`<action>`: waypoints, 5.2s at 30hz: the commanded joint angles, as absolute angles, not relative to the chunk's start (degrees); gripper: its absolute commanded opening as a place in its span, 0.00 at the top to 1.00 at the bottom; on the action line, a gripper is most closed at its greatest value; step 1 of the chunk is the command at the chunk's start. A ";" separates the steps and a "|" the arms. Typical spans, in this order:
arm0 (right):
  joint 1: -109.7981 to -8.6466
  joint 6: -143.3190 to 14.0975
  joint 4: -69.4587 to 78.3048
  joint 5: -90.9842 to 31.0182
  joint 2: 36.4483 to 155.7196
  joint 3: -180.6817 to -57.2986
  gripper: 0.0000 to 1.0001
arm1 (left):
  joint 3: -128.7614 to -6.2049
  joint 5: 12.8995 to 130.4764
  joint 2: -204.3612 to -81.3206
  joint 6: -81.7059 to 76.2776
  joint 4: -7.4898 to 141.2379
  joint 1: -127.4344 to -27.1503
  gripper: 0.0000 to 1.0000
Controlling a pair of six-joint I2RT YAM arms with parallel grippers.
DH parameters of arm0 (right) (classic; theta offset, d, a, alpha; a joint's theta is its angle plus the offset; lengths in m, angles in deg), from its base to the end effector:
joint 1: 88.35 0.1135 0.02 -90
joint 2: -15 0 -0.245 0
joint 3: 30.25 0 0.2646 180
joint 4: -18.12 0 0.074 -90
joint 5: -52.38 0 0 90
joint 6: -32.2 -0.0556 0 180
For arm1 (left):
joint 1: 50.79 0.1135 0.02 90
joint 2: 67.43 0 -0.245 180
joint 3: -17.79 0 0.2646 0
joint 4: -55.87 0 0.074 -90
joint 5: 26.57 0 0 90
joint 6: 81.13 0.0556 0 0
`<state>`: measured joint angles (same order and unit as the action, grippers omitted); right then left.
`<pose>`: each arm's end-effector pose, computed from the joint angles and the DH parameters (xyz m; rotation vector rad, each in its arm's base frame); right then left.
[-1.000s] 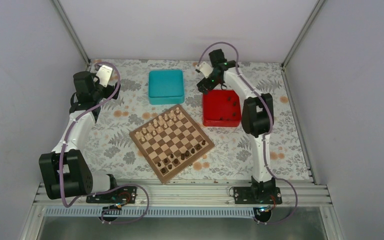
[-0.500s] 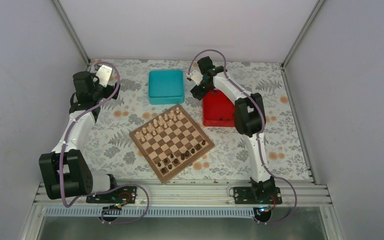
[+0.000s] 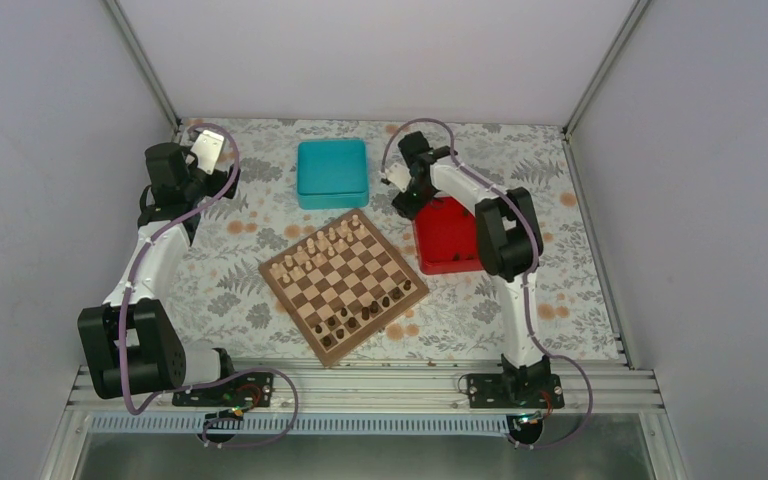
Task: Set up the chess pieces on the board
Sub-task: Adjust the storage box at the center of the board.
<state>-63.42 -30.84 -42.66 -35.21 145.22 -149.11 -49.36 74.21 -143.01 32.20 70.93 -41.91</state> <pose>0.4319 0.2033 0.1251 -1.2460 2.5396 0.0516 0.3362 0.0420 0.2607 0.3694 1.9427 0.1801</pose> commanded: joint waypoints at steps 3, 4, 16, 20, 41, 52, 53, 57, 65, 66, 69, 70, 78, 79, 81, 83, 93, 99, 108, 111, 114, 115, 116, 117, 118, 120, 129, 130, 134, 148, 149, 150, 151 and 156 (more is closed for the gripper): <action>-62.69 -28.83 -44.44 -40.81 135.44 -137.65 0.37 | -48.75 75.47 -142.80 31.72 69.87 -41.66 0.00; -62.69 -28.40 -44.64 -41.05 134.07 -135.61 0.37 | -48.74 75.51 -142.84 31.74 69.84 -41.60 0.00; -63.02 -30.57 -50.58 -40.58 118.58 -129.16 0.44 | -48.87 75.49 -142.99 31.72 70.03 -41.65 0.00; -65.74 -32.79 -51.91 -39.67 113.39 -128.30 0.58 | -48.80 75.47 -142.85 31.72 69.95 -41.61 0.00; -75.47 -32.63 -46.94 -36.91 116.60 -123.25 0.96 | -48.95 76.02 -142.27 31.58 70.42 -41.65 0.00; -83.46 -31.39 -45.70 -39.13 117.58 -122.17 0.96 | -48.86 76.17 -142.77 31.65 70.11 -41.65 0.00; -83.84 -31.20 -45.52 -39.10 118.14 -122.43 0.96 | -48.81 76.13 -142.68 31.63 70.04 -41.65 0.00; -84.82 -30.69 -45.38 -38.81 120.58 -124.05 0.96 | -48.81 76.00 -142.70 31.72 70.03 -41.65 0.00; -86.98 -29.78 -43.86 -40.10 126.24 -127.79 0.96 | -48.76 75.82 -142.57 31.72 69.94 -41.64 0.00; -87.28 -29.70 -43.73 -40.58 126.98 -128.45 0.96 | -48.65 75.82 -142.56 31.72 69.94 -41.65 0.00; -88.02 -29.16 -43.66 -41.61 129.31 -130.94 0.96 | -48.74 75.86 -142.57 31.72 69.94 -41.62 0.00; -88.20 -28.95 -43.67 -41.78 130.04 -131.85 0.96 | -48.75 75.90 -142.65 31.72 69.94 -41.60 0.00; -88.44 -27.45 -45.06 -42.23 137.70 -142.95 0.96 | -48.66 75.82 -142.50 31.72 69.88 -41.56 0.00; -88.36 -27.12 -45.20 -42.39 138.65 -144.56 0.96 | -48.62 75.75 -142.49 31.72 69.86 -41.56 0.00; -88.07 -26.44 -45.67 -42.47 140.78 -147.86 0.96 | -48.51 75.69 -142.49 31.80 69.77 -41.56 0.00; -87.58 -25.89 -46.54 -42.12 143.61 -152.13 0.96 | -48.52 75.73 -142.57 31.80 69.69 -41.56 0.00; -81.11 -24.21 -45.74 -43.84 150.08 -160.74 0.96 | -48.33 75.65 -142.58 31.80 69.51 -41.21 0.00; -75.86 -23.91 -43.58 -44.21 149.14 -159.08 0.96 | -48.15 75.64 -142.65 31.89 69.33 -41.04 0.00; -71.04 -24.50 -42.75 -44.39 146.62 -154.80 0.96 | -47.95 75.88 -142.98 32.06 69.07 -40.87 0.00; -70.36 -24.67 -43.05 -43.60 145.16 -153.11 0.96 | -47.96 75.75 -143.11 32.07 69.07 -40.78 0.00; -69.29 -24.84 -43.84 -43.23 143.15 -150.24 0.96 | -48.03 75.82 -143.11 32.07 69.15 -40.77 0.00; -68.86 -24.97 -44.10 -42.91 142.27 -149.05 0.96 | -48.00 75.82 -143.17 32.07 69.15 -40.77 0.00; -68.42 -24.95 -44.33 -42.55 141.14 -147.85 0.96 | -47.98 75.84 -143.22 32.07 69.23 -40.77 0.00; -68.01 -24.98 -44.54 -42.03 140.01 -146.55 0.96 | -48.04 75.76 -143.20 32.07 69.24 -40.77 0.00; -67.59 -25.04 -44.68 -41.47 138.64 -145.30 0.96 | -48.11 75.73 -143.26 32.07 69.24 -40.77 0.00; -66.84 -25.10 -45.43 -40.15 136.01 -142.89 0.96 | -48.24 75.80 -143.28 32.07 69.26 -40.77 0.00; -65.72 -25.80 -47.21 -38.28 127.25 -132.39 0.96 | -48.53 76.16 -143.46 31.98 69.75 -40.77 0.00; -65.70 -25.83 -46.88 -38.17 126.42 -130.99 0.96 | -48.56 76.28 -143.49 31.98 69.77 -40.77 0.00; -65.72 -25.99 -46.94 -38.05 124.07 -126.74 0.96 | -48.65 76.51 -143.45 31.98 69.94 -40.77 0.00; -66.74 -27.67 -42.28 -38.76 121.97 -129.59 0.96 | -48.77 76.63 -142.87 31.80 70.21 -40.82 0.00; -66.93 -27.48 -41.99 -39.19 123.44 -130.56 0.96 | -48.68 76.55 -142.73 31.80 70.14 -40.78 0.00; -67.05 -27.09 -41.74 -39.61 124.81 -131.65 0.96 | -48.60 76.46 -142.57 31.80 70.06 -40.77 0.00; -67.22 -26.76 -41.41 -40.04 126.30 -133.22 0.96 | -48.49 76.37 -142.51 31.87 69.99 -40.80 0.00; -67.85 -25.77 -40.02 -41.30 132.62 -137.78 0.96 | -48.47 76.25 -142.34 31.81 69.96 -40.69 0.00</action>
<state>-67.07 -26.46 -41.79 -39.49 128.63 -134.40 -48.44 75.72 -143.07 32.20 70.82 -41.14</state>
